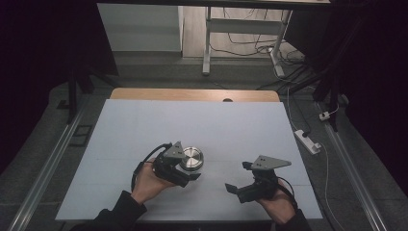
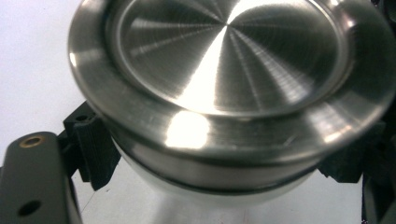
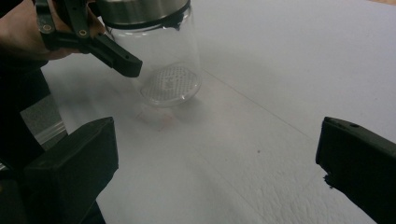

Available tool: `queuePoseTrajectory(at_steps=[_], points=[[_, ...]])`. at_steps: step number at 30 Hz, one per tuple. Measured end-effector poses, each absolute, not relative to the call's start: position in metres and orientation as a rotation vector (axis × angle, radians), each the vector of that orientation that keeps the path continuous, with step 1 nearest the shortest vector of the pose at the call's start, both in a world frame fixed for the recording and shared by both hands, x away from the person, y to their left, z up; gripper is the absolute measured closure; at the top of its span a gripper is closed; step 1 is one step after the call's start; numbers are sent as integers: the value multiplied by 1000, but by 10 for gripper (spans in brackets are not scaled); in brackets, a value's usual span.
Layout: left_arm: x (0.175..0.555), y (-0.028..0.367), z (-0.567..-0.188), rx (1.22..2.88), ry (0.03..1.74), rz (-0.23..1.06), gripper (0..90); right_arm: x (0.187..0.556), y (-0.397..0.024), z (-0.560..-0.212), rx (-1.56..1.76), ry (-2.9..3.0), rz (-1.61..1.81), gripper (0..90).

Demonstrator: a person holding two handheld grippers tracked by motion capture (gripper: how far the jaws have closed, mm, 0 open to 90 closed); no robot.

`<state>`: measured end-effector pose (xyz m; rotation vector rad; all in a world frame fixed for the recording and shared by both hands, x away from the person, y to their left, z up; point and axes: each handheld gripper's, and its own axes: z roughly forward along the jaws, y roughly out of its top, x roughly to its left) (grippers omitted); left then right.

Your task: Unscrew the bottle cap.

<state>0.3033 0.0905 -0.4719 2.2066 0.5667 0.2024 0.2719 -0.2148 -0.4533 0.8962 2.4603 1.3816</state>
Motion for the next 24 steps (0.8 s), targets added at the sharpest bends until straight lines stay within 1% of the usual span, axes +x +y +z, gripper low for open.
queuePoseTrajectory(at_steps=[12,24], points=[[301,87,-473,2199,553,211,151,284,-187,-442,863,2496,1414,0],[300,82,-475,2202,548,199,151,293,-153,-432,759,2514,1399,0]])
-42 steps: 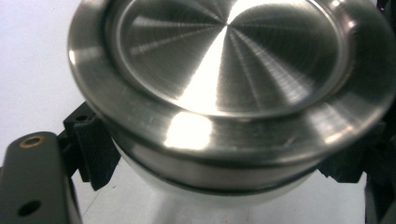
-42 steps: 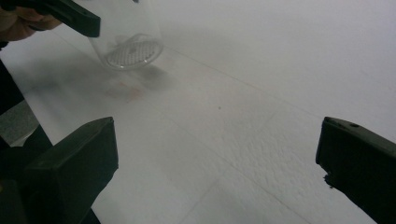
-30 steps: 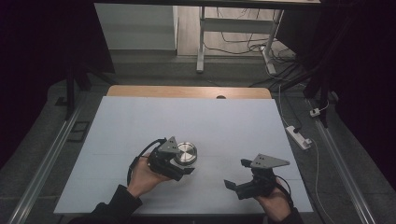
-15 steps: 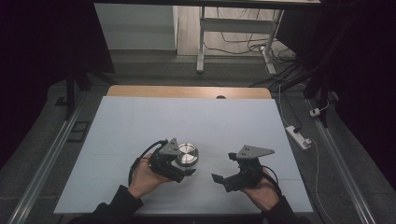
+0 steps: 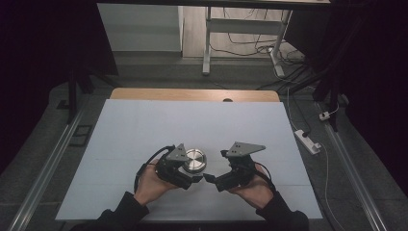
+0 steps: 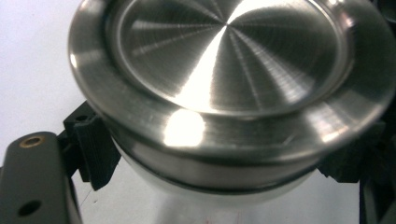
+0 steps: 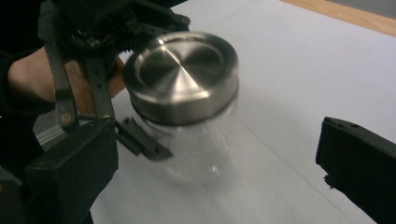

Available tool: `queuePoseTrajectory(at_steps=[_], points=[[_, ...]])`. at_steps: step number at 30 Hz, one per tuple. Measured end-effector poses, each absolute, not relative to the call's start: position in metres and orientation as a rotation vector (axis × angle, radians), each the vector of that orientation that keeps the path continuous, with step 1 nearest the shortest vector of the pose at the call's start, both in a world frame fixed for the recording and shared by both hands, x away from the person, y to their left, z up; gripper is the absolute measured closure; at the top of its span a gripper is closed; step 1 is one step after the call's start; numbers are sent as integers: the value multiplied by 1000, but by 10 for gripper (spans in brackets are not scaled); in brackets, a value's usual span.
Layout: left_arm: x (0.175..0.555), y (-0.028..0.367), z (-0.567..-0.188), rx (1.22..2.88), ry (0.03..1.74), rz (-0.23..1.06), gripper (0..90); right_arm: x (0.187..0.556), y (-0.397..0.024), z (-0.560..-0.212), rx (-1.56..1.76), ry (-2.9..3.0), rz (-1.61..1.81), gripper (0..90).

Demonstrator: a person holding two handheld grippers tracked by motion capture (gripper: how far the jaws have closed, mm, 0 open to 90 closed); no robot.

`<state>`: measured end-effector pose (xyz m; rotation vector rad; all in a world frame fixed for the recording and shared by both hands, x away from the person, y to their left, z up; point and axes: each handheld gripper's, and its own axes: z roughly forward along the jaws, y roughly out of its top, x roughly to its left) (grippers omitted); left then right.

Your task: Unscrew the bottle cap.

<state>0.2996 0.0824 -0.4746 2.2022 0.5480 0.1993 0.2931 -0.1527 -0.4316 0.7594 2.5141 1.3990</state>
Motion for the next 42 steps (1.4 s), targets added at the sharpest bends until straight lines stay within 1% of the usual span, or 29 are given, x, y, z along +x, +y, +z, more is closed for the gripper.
queuePoseTrajectory(at_steps=[7,12,20,23,25,30,34,41,42], points=[[299,82,-475,2203,548,197,150,299,-134,-430,721,2522,1393,2],[300,81,-475,2215,544,197,151,305,-118,-431,693,2539,1403,34],[300,78,-477,2214,545,190,151,309,-112,-437,682,2554,1411,79],[300,78,-477,2216,543,184,151,310,-110,-438,660,2562,1417,123],[300,78,-477,2215,542,180,151,309,-109,-438,641,2564,1430,178],[300,77,-477,2220,529,168,151,310,-110,-438,589,2570,1438,185],[300,78,-477,2219,499,134,151,315,-115,-438,532,2626,1479,186],[301,79,-477,2218,416,74,151,322,-121,-439,419,2696,1553,185],[301,79,-477,2225,394,65,151,324,-123,-439,365,2726,1568,185]])
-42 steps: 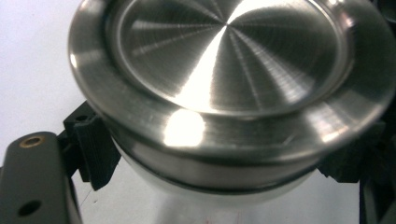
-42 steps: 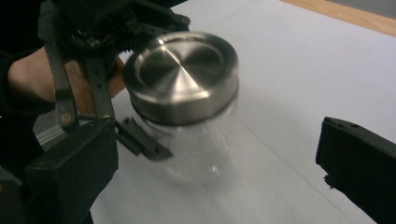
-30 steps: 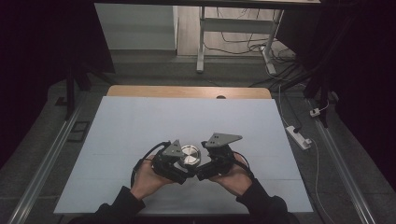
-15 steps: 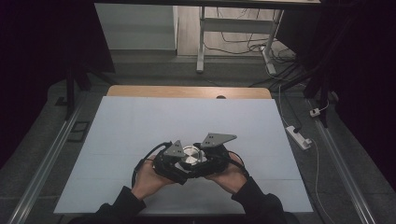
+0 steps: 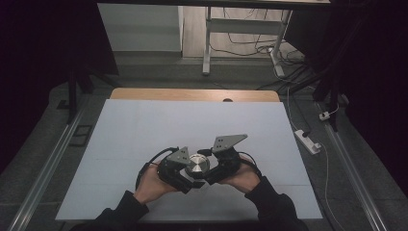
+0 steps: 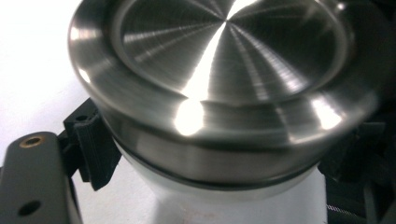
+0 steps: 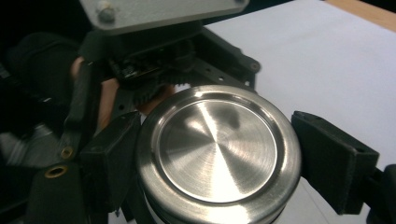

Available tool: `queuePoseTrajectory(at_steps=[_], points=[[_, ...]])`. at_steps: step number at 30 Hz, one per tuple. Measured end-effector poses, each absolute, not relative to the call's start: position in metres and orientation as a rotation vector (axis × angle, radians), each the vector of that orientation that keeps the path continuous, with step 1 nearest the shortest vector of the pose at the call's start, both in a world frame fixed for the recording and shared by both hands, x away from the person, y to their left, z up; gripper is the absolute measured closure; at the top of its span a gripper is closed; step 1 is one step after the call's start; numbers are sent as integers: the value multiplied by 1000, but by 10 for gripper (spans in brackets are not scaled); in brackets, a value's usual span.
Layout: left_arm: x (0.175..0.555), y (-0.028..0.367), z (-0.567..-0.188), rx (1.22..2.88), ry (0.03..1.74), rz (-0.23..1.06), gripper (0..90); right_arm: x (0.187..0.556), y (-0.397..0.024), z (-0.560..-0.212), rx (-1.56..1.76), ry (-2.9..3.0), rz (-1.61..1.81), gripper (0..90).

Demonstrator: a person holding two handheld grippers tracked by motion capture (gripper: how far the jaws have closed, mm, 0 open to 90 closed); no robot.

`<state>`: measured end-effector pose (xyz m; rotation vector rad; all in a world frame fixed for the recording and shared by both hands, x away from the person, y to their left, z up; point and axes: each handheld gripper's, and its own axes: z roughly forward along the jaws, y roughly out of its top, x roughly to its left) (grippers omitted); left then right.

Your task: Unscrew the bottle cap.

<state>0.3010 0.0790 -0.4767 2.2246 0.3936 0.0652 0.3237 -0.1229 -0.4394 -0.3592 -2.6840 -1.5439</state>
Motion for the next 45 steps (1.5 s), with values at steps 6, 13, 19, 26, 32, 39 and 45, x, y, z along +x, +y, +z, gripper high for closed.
queuePoseTrajectory(at_steps=[6,13,19,26,32,39,45], points=[[299,77,-476,2224,320,28,151,328,-129,-439,-229,-2614,-1519,172],[301,79,-476,2224,400,70,151,317,-126,-428,-463,-2684,-1519,17],[300,78,-476,2207,509,135,151,309,-117,-432,-670,-2778,-1520,52],[300,80,-476,2203,528,144,151,306,-114,-437,-691,-2796,-1555,181],[300,81,-475,2206,445,91,151,311,-120,-434,-591,-2752,-1520,185],[296,77,-475,2207,297,3,151,322,-135,-435,-254,-2644,-1504,185],[294,75,-475,2204,288,11,151,320,-141,-432,-175,-2645,-1527,175]])
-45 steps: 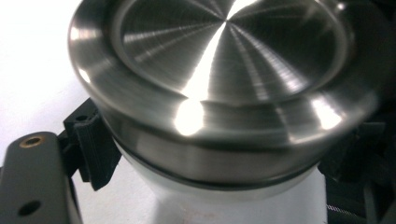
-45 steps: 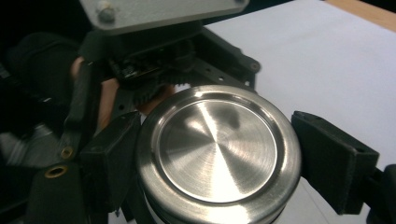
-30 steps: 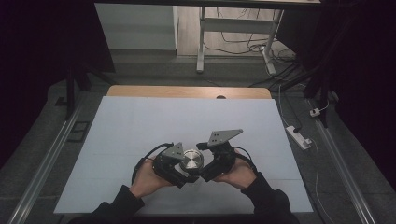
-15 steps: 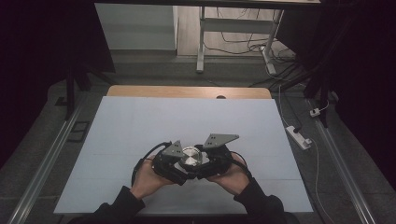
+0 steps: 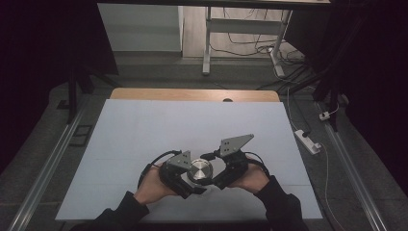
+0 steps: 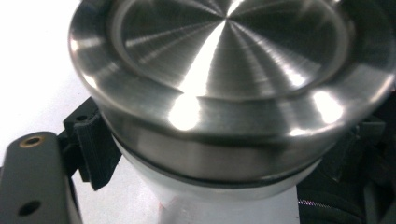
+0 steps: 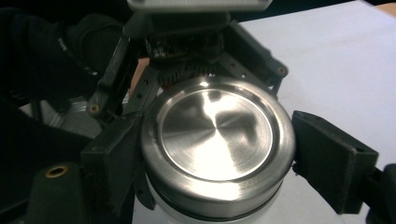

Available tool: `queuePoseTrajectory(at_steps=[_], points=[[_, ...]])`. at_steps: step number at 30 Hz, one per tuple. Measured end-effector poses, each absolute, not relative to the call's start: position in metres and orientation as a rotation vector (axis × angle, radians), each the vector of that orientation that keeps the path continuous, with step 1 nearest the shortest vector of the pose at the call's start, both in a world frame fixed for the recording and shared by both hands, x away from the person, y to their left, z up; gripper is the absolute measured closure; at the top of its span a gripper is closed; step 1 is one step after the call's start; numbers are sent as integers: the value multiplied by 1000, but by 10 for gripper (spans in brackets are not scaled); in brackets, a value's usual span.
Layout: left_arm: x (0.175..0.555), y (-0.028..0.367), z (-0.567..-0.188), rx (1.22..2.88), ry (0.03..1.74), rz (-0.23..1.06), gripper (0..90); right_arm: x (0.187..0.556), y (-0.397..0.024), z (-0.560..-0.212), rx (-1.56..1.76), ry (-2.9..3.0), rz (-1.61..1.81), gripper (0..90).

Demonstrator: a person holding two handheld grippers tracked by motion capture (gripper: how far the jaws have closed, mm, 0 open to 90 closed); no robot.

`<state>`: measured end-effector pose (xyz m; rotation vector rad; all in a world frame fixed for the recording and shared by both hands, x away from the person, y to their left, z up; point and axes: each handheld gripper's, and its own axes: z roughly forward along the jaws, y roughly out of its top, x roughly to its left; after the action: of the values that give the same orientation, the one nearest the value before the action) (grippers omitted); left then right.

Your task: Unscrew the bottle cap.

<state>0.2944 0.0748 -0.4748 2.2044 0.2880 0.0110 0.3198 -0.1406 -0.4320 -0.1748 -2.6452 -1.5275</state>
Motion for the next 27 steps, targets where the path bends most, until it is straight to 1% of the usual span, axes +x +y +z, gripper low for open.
queuePoseTrajectory(at_steps=[2,3,4,6,7,8,9,10,14,15,17,18,23,27], points=[[295,75,-475,2208,342,39,151,318,-140,-428,-248,-2645,-1550,109],[295,75,-475,2208,342,39,151,317,-140,-426,-285,-2651,-1556,84],[297,76,-476,2210,381,61,151,316,-139,-424,-327,-2653,-1562,62],[297,76,-476,2201,409,69,151,314,-137,-424,-377,-2656,-1565,44],[297,77,-476,2196,426,77,151,311,-132,-424,-484,-2699,-1536,32],[298,77,-476,2199,442,90,151,310,-129,-425,-520,-2721,-1518,24],[297,77,-476,2196,477,115,150,309,-126,-426,-563,-2750,-1509,28],[297,77,-476,2196,477,115,151,309,-126,-426,-563,-2750,-1509,28],[297,76,-476,2192,522,143,151,305,-119,-432,-657,-2812,-1541,72],[297,76,-476,2197,524,150,151,305,-118,-434,-683,-2790,-1559,119],[297,75,-476,2196,531,151,151,305,-118,-436,-692,-2786,-1566,136],[297,75,-475,2196,531,150,151,304,-118,-437,-695,-2772,-1589,184],[296,75,-476,2208,490,133,151,304,-119,-436,-636,-2784,-1588,196],[297,77,-476,2206,413,76,151,309,-124,-434,-502,-2759,-1558,196]])
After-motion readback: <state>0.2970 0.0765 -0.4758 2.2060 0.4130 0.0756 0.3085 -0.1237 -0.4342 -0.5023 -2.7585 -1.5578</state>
